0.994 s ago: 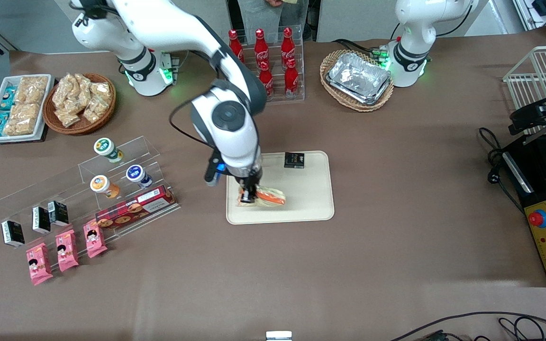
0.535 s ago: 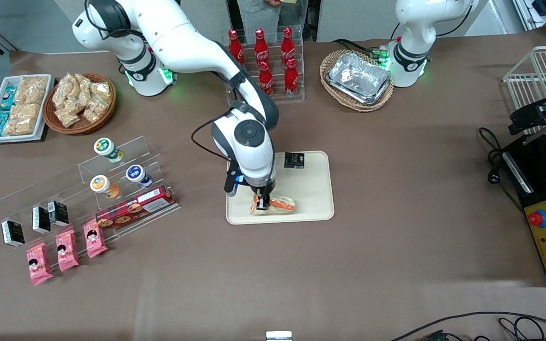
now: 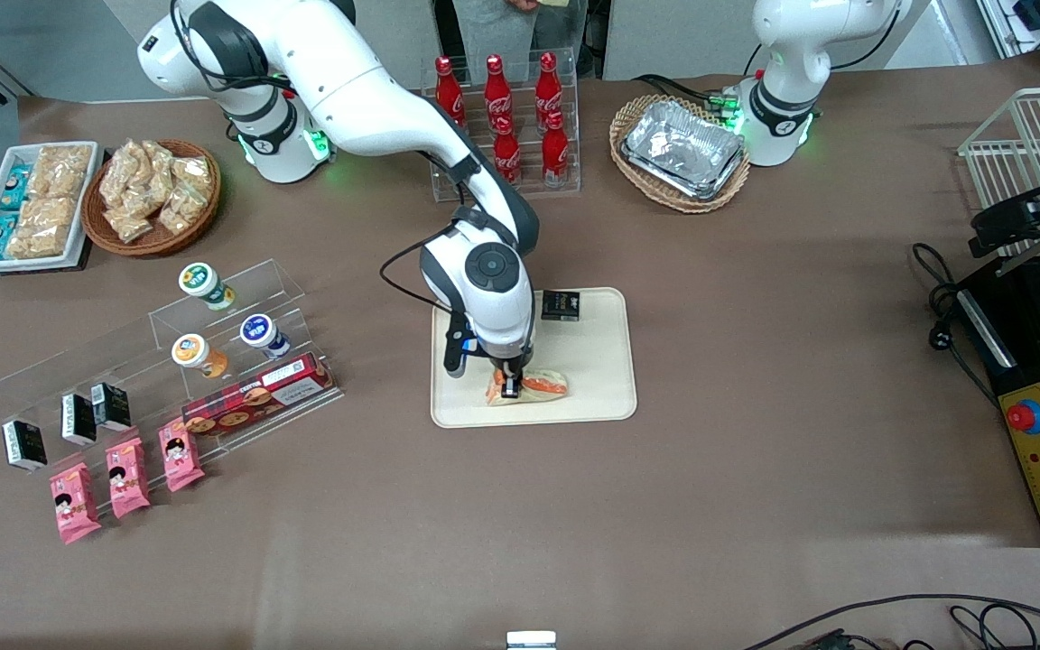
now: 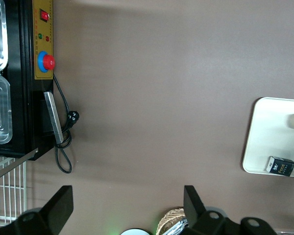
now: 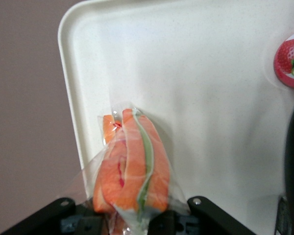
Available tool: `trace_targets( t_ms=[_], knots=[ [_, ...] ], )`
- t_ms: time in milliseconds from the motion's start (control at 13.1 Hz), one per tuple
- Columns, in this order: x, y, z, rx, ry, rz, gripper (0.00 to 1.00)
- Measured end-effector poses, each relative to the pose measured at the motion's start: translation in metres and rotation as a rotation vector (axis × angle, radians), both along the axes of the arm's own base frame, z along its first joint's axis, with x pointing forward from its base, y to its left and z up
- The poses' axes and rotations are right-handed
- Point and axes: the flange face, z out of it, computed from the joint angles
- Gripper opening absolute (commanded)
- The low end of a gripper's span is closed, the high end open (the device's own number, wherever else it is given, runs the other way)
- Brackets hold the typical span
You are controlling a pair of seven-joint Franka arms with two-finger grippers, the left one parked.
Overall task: Place sandwich on tray
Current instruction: 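Lower the sandwich onto the tray and open the right gripper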
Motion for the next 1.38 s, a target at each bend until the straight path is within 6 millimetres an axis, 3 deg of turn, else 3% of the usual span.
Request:
trace_targets(
  t_ms=[459, 535, 688, 765, 841, 1147, 1376],
  knots=[
    [0.006, 0.001, -0.009, 0.003, -0.008, 0.003, 0.19],
    [0.009, -0.001, -0.009, 0.003, -0.009, -0.002, 0.31],
    [0.012, -0.005, -0.01, 0.002, -0.008, -0.009, 0.44],
    [0.013, -0.005, -0.01, 0.002, -0.008, -0.011, 0.63],
    [0.013, -0.006, -0.01, 0.003, -0.008, -0.012, 1.0],
    [0.015, -0.007, -0.01, 0.003, -0.009, -0.015, 1.0],
    [0.021, -0.005, 0.003, 0.018, -0.027, -0.018, 1.0]
  ],
)
